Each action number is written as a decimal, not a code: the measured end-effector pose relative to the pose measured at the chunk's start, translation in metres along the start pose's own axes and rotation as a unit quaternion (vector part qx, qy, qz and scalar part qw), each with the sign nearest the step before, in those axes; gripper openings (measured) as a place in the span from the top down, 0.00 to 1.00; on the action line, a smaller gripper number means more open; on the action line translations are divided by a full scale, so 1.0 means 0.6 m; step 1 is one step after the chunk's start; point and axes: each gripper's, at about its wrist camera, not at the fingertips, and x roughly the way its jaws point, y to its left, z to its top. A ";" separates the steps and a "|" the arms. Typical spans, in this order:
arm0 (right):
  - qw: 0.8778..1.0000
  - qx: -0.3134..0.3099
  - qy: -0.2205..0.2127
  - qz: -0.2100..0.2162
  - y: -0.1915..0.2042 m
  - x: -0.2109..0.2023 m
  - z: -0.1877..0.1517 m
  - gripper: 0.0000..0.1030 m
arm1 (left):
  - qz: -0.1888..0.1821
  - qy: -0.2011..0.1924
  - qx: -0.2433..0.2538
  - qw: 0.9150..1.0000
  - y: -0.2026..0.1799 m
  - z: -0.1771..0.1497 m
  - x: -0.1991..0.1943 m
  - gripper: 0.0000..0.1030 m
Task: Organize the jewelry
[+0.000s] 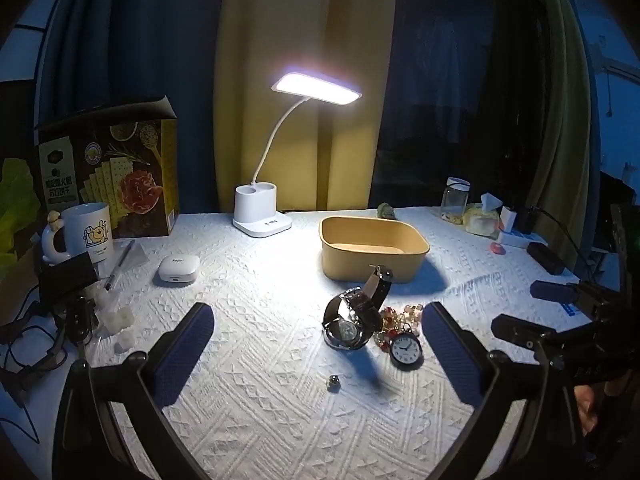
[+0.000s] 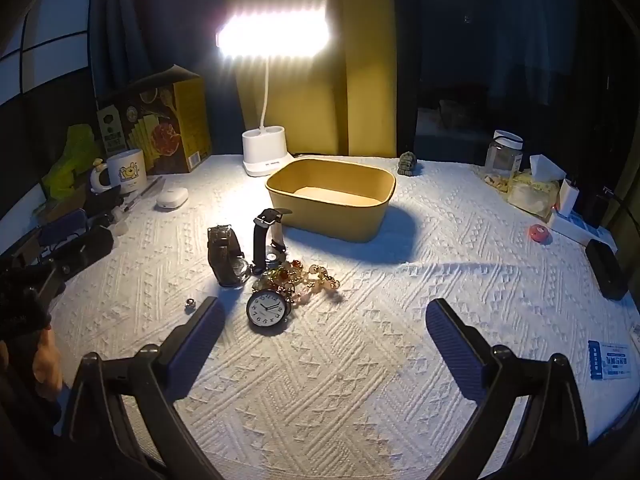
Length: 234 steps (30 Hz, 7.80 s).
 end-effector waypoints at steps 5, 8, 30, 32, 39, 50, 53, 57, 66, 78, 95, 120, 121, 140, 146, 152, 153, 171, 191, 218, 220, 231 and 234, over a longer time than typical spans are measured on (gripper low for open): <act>1.000 0.002 0.003 0.002 0.000 0.003 0.001 0.03 | 0.007 -0.010 0.005 1.000 -0.004 -0.006 -0.010 0.00; 1.000 0.002 0.002 0.001 0.002 0.002 0.001 0.03 | 0.013 -0.018 0.009 1.000 -0.005 -0.006 -0.014 0.00; 1.000 0.002 -0.001 -0.004 0.003 0.003 0.004 0.03 | 0.008 -0.037 0.024 0.999 -0.004 -0.006 -0.025 0.00; 1.000 0.001 -0.002 -0.005 0.003 0.003 0.004 0.03 | 0.009 -0.035 0.023 0.999 -0.004 -0.006 -0.025 0.00; 1.000 -0.002 -0.005 -0.006 0.008 0.000 0.005 0.03 | 0.005 -0.027 0.013 1.000 0.005 -0.006 -0.024 0.00; 1.000 -0.002 -0.008 -0.009 0.009 -0.004 0.010 0.03 | -0.004 -0.027 0.011 1.000 0.007 -0.005 -0.026 0.00; 1.000 -0.002 -0.008 -0.010 0.010 -0.005 0.010 0.03 | -0.006 -0.027 0.011 1.000 0.006 -0.005 -0.026 0.00; 1.000 -0.004 -0.010 -0.011 0.011 -0.007 0.012 0.03 | -0.008 -0.025 0.008 1.000 0.008 -0.005 -0.025 0.00; 1.000 -0.006 -0.009 -0.012 0.013 -0.005 0.015 0.03 | -0.011 -0.024 0.006 1.000 0.010 -0.006 -0.024 0.00; 1.000 -0.010 0.022 -0.004 0.024 0.043 0.012 0.03 | -0.006 -0.012 -0.012 1.000 0.035 -0.013 -0.007 0.00; 0.990 -0.032 0.134 0.028 0.077 0.203 -0.016 0.49 | 0.010 0.044 -0.038 0.998 0.102 -0.041 0.051 0.00; 0.996 0.009 0.090 0.022 -0.032 0.130 -0.027 0.64 | -0.008 0.197 0.043 0.980 -0.019 -0.081 0.152 0.61; 0.996 0.013 0.087 0.022 -0.038 0.127 -0.028 0.64 | -0.006 0.208 0.046 0.977 -0.024 -0.085 0.159 0.66; 0.999 0.017 0.030 0.023 -0.088 0.081 0.039 0.64 | -0.002 0.190 0.059 0.980 -0.056 -0.043 0.137 0.88; 1.000 0.013 -0.006 0.007 -0.111 0.069 0.098 0.64 | -0.010 0.155 0.057 0.986 -0.054 0.000 0.125 0.88; 1.000 0.016 -0.019 0.010 -0.125 0.081 0.142 0.64 | -0.009 0.134 0.053 0.989 -0.042 0.037 0.133 0.88; 1.000 0.016 -0.019 0.011 -0.125 0.084 0.145 0.64 | -0.009 0.133 0.052 0.990 -0.039 0.041 0.136 0.88; 0.998 0.017 0.022 0.056 -0.120 0.245 0.213 0.64 | -0.020 0.124 0.056 0.991 -0.029 0.129 0.267 0.88; 0.997 0.025 0.047 0.051 -0.128 0.306 0.207 0.49 | -0.046 0.139 0.055 0.988 -0.041 0.147 0.360 0.53; 0.997 -0.017 0.047 0.062 -0.001 0.203 0.155 0.49 | -0.020 0.103 -0.016 0.994 0.058 0.092 0.206 0.41; 0.996 -0.022 0.051 0.068 0.014 0.203 0.147 0.49 | -0.018 0.106 -0.022 0.994 0.067 0.079 0.199 0.41; 0.993 -0.043 0.073 0.077 0.074 0.222 0.127 0.49 | -0.009 0.109 -0.051 0.993 0.122 0.045 0.164 0.41; 0.992 -0.043 0.081 0.082 0.081 0.231 0.121 0.53 | -0.005 0.112 -0.056 0.992 0.129 0.039 0.162 0.41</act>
